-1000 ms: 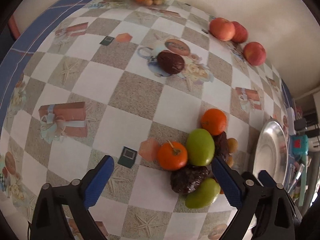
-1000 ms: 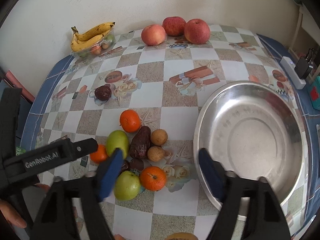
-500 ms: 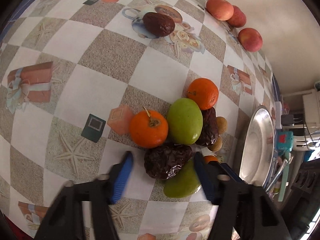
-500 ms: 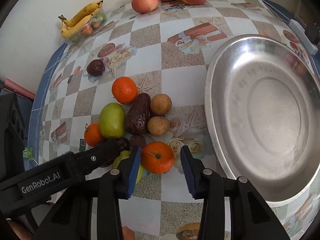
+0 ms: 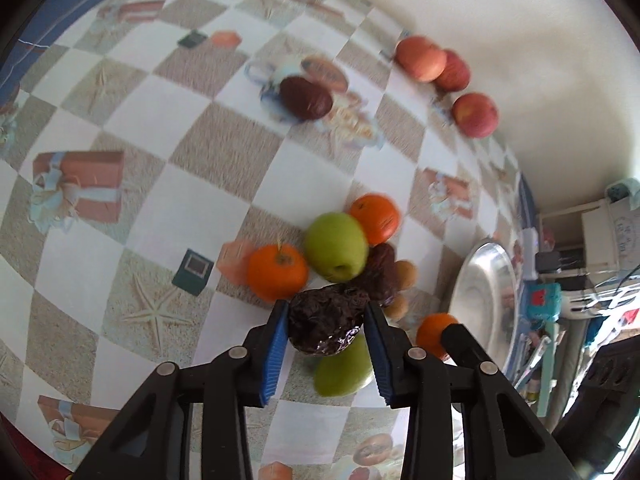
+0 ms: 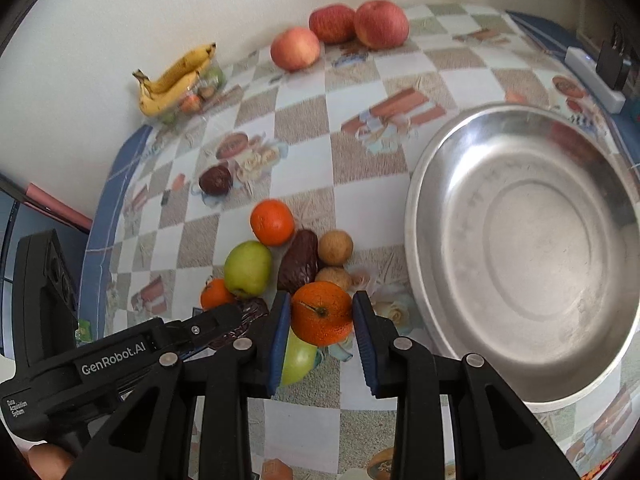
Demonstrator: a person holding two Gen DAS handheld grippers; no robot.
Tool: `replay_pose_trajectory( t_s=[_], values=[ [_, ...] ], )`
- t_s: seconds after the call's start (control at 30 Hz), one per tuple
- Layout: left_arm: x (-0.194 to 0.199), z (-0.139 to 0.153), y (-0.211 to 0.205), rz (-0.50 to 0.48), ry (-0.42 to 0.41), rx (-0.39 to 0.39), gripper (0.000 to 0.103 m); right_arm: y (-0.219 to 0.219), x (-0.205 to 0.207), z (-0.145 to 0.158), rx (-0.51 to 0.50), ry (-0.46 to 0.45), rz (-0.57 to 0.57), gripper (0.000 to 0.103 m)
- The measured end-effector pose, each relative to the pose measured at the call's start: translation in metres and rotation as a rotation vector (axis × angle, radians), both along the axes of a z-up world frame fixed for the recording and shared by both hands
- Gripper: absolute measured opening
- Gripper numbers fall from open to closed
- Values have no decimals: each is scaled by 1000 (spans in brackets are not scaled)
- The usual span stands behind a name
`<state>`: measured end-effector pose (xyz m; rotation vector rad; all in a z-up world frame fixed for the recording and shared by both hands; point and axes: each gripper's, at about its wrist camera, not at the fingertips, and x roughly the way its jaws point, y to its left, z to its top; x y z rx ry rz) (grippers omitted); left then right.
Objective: Organize fruits
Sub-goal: 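Carry both fruits over the steel plate and open both tools to drop them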
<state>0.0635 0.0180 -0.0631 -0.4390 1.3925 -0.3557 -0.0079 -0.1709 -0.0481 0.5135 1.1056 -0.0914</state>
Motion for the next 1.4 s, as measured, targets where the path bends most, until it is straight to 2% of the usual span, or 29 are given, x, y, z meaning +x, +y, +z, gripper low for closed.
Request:
replay_pose_trajectory(
  t_s=[0.2,0.3,0.47,0.67,0.87,1.1,1.17,1.33,1.4],
  values=[
    [-1,23,-3,-23,-102,-26,40,-9,-5,14,-22,-45,-40,33],
    [-3,23,-15,-59,-111,-33,40,-18,-8,16,-49,-37,-76,33],
    [-16,28,-42,-151,-157,-29,40,-44,-21,15,-113,6,-190,33],
    [-37,37,-95,-305,-286,-1,40,-81,-43,21,-247,49,-338,33],
    [-58,36,-142,-434,-378,31,40,-105,-60,23,-252,44,-408,33],
    [-73,31,-167,-528,-412,88,43,-117,-71,20,-219,47,-435,34],
    [-71,30,-165,-522,-412,95,48,-120,-72,18,-206,52,-438,34],
    [-62,25,-153,-474,-373,106,48,-120,-72,16,-201,58,-444,35],
    [-57,23,-147,-448,-355,120,58,-119,-71,15,-197,63,-438,35]
  ],
)
